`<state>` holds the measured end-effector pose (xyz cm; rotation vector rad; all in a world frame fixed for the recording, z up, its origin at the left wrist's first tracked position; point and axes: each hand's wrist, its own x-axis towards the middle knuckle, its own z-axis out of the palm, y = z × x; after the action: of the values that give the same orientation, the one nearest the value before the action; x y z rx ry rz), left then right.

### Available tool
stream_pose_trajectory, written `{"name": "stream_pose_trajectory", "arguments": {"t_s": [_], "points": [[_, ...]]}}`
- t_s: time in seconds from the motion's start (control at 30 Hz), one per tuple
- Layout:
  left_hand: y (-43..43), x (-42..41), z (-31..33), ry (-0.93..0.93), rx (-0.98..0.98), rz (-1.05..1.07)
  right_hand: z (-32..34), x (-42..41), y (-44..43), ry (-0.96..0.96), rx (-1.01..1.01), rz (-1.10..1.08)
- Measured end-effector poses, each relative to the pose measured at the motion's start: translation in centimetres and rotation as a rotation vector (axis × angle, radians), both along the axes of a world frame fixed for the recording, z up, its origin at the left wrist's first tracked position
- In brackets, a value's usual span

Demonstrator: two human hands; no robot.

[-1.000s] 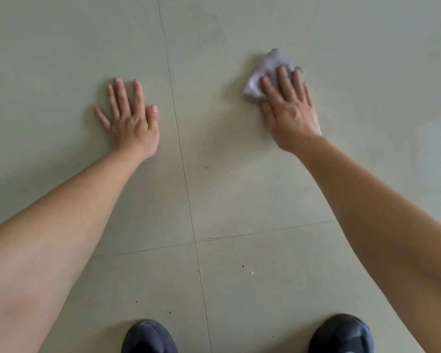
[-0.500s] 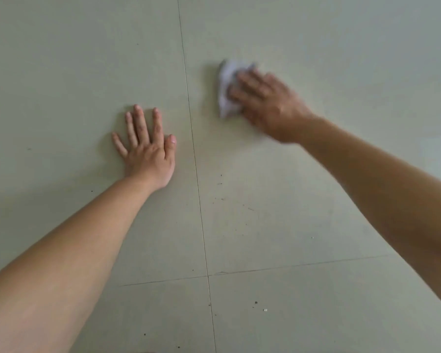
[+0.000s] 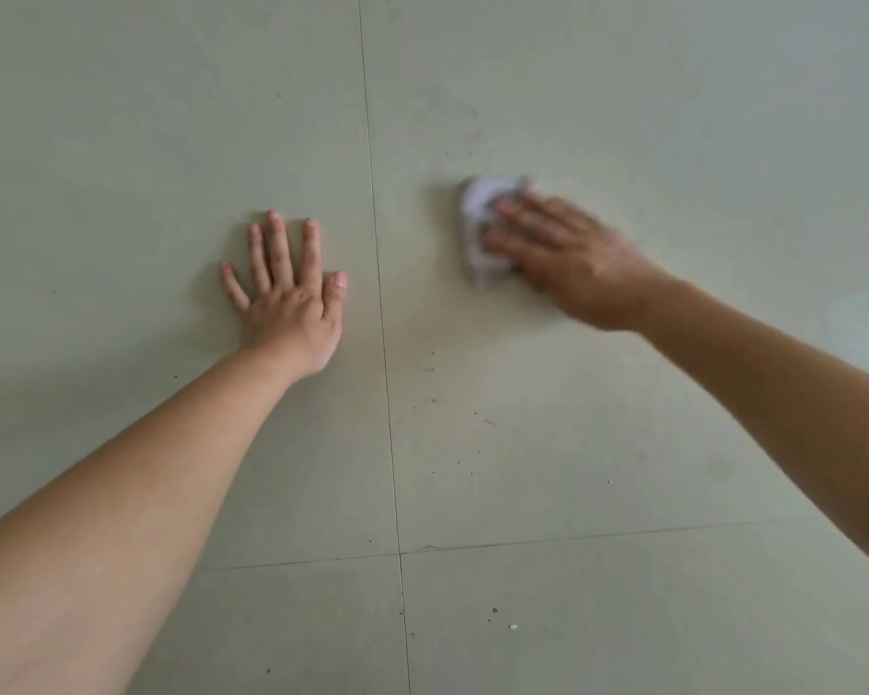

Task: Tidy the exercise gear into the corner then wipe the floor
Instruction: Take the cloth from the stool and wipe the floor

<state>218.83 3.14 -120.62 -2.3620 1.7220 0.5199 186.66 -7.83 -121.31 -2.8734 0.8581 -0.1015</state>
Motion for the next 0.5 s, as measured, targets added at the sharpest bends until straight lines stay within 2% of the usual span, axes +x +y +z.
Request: {"name": "stream_pose_trajectory", "arguments": {"t_s": [0.07, 0.13, 0.17, 0.23, 0.4, 0.5], "points": [[-0.1, 0.0, 0.1, 0.002, 0.01, -0.001, 0.3, -4.4, -1.8, -0.025, 0.013, -0.459], [-0.2, -0.1, 0.2, 0.006, 0.013, 0.004, 0.8, -6.1, -1.3, -0.016, 0.149, -0.95], [-0.2, -0.1, 0.3, 0.008, 0.019, 0.005, 1.0, -5.6, -0.1, -0.03, 0.175, -1.062], [-0.3, -0.2, 0.5, 0.017, 0.039, 0.011, 1.1, -3.0, 4.1, -0.057, 0.151, -0.991], [-0.6, -0.3, 0.9, 0.032, 0.071, 0.015, 1.6, 3.6, 20.0, -0.025, 0.24, -0.405], [-0.9, -0.1, 1.5, 0.053, 0.121, 0.016, 2.1, 4.6, 24.4, 0.035, 0.248, -0.221]]}}
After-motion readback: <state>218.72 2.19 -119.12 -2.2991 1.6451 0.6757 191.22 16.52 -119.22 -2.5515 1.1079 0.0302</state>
